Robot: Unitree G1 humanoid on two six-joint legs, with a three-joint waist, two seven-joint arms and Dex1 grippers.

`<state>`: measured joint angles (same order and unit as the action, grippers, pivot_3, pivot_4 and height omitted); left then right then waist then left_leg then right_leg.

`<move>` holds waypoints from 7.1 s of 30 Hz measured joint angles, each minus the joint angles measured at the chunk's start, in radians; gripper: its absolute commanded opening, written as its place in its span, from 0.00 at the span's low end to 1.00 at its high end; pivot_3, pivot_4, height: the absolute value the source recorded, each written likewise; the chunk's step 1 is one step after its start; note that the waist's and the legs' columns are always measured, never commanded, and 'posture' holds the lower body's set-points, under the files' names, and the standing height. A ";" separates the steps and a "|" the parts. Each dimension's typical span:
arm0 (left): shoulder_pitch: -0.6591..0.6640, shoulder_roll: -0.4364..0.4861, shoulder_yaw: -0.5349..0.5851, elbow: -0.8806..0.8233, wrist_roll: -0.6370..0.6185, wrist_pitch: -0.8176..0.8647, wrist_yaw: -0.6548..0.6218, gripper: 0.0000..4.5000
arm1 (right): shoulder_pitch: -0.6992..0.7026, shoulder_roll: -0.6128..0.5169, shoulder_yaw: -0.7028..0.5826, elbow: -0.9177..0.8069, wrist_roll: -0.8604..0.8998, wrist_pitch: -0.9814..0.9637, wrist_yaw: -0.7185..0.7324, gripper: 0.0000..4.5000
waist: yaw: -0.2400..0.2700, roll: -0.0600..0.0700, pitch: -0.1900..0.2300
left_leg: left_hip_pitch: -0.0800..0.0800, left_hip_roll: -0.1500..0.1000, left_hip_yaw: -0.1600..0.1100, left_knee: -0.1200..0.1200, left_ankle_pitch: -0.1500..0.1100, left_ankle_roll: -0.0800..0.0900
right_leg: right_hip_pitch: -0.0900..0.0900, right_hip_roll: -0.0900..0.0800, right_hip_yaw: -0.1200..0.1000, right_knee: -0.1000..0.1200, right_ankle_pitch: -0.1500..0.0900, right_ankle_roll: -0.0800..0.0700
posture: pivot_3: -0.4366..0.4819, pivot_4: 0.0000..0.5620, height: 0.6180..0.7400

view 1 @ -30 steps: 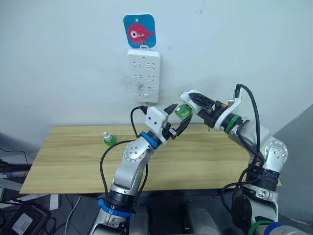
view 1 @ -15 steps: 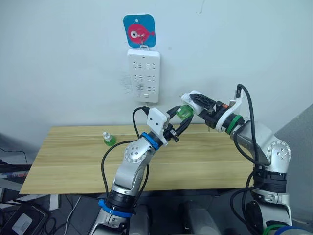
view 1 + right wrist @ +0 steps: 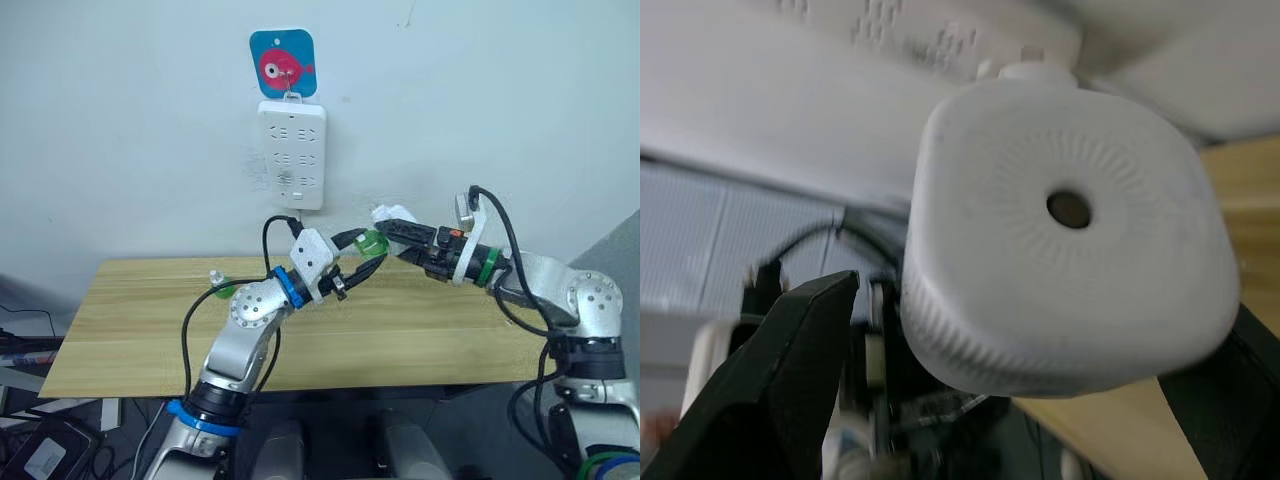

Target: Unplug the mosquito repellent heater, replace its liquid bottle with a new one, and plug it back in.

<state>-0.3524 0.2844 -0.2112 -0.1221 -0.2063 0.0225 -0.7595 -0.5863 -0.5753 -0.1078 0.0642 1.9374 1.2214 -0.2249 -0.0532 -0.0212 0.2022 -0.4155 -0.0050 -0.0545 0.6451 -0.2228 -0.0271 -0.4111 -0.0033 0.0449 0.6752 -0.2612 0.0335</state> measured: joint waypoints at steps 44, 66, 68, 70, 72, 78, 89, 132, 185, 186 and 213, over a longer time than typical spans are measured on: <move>-0.041 0.066 -0.057 0.113 -0.005 -0.241 -0.212 0.49 | -0.224 -0.161 0.118 0.303 -0.418 0.385 0.668 0.69 | 0.007 0.000 0.001 | -0.001 0.001 0.000 0.000 0.000 0.000 | 0.000 0.000 0.000 -0.002 0.000 0.000 | 0.44 0.31 1.00; -0.224 0.080 0.212 0.226 -0.993 1.302 -0.038 0.85 | -0.180 -0.209 0.154 0.009 -0.714 0.320 1.063 0.69 | -0.003 0.000 0.000 | 0.000 0.000 -0.003 0.001 0.000 0.000 | -0.002 -0.001 -0.002 0.003 0.000 0.001 | 0.43 0.21 1.00; -0.190 0.075 0.229 0.199 -0.998 1.303 -0.031 0.99 | -0.180 -0.198 0.126 0.021 -0.722 0.330 1.049 0.69 | -0.002 -0.001 0.000 | 0.000 0.000 -0.003 0.001 0.000 0.000 | -0.002 -0.001 -0.002 0.004 0.000 0.001 | 0.43 0.21 1.00; -0.158 0.069 0.250 0.176 -0.999 1.299 -0.012 1.00 | -0.180 -0.184 0.093 0.045 -0.728 0.342 1.029 0.69 | -0.002 -0.001 0.000 | 0.000 -0.001 -0.003 0.002 0.000 -0.001 | -0.002 -0.002 -0.001 0.004 0.000 0.001 | 0.43 0.20 1.00; -0.127 0.065 0.291 0.146 -1.001 1.283 0.024 1.00 | -0.170 -0.171 0.062 0.067 -0.741 0.350 1.007 0.69 | -0.001 -0.001 -0.001 | 0.000 -0.001 -0.002 0.002 0.000 -0.001 | -0.001 -0.002 -0.001 0.004 0.000 0.001 | 0.43 0.18 1.00; 0.081 0.230 0.222 -0.119 -0.650 0.854 -0.030 1.00 | -0.157 -0.144 -0.024 0.178 -0.789 0.372 0.952 0.69 | -0.001 -0.001 -0.006 | 0.001 -0.001 0.002 0.000 0.000 -0.001 | -0.002 -0.002 0.002 0.003 0.000 0.000 | 0.46 0.18 1.00; 0.039 0.262 0.002 0.222 0.468 -0.828 0.169 1.00 | -0.207 -0.081 -0.055 0.239 -0.815 0.385 0.934 0.69 | 0.046 0.004 -0.013 | -0.001 -0.002 0.005 0.001 0.001 -0.002 | -0.001 -0.010 0.002 -0.002 0.004 0.001 | 0.48 0.22 1.00; -0.213 0.272 -0.241 0.423 0.371 -0.990 0.286 0.50 | -0.204 -0.089 0.032 0.210 -0.518 0.385 0.750 0.69 | 0.020 0.003 -0.013 | -0.001 -0.002 0.002 0.001 0.001 -0.001 | -0.001 -0.005 -0.001 0.003 0.005 0.003 | 0.42 0.32 1.00; -0.131 0.252 -0.074 0.436 0.713 -1.079 0.533 0.99 | -0.232 -0.023 -0.024 0.214 -0.771 0.385 0.877 0.69 | 0.022 0.004 -0.010 | -0.001 -0.003 0.003 0.000 0.000 0.000 | -0.002 -0.014 -0.002 0.000 0.004 0.002 | 0.42 0.33 1.00; -0.139 0.246 -0.074 0.449 0.730 -1.085 0.545 0.99 | -0.231 -0.023 -0.023 0.213 -0.760 0.385 0.867 0.69 | 0.022 0.004 -0.010 | -0.001 -0.003 0.003 0.001 0.000 0.000 | -0.002 -0.013 -0.002 0.001 0.004 0.002 | 0.42 0.33 1.00; -0.157 0.285 -0.277 0.320 0.190 -0.833 0.216 0.51 | -0.179 -0.080 -0.006 0.133 -0.540 0.382 0.746 0.69 | 0.017 0.004 -0.010 | -0.001 -0.002 0.001 0.001 0.000 0.000 | -0.002 -0.009 -0.003 0.003 0.003 0.002 | 0.43 0.29 1.00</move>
<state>-0.5099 0.5691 -0.4882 0.1980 -0.0168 -0.8105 -0.5438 -0.7657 -0.6558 -0.1136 0.1976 1.3970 1.6034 0.5208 -0.0362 -0.0175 0.1921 -0.4166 -0.0073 -0.0533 0.6458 -0.2225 -0.0273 -0.4128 -0.0125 0.0423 0.6780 -0.2578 0.0352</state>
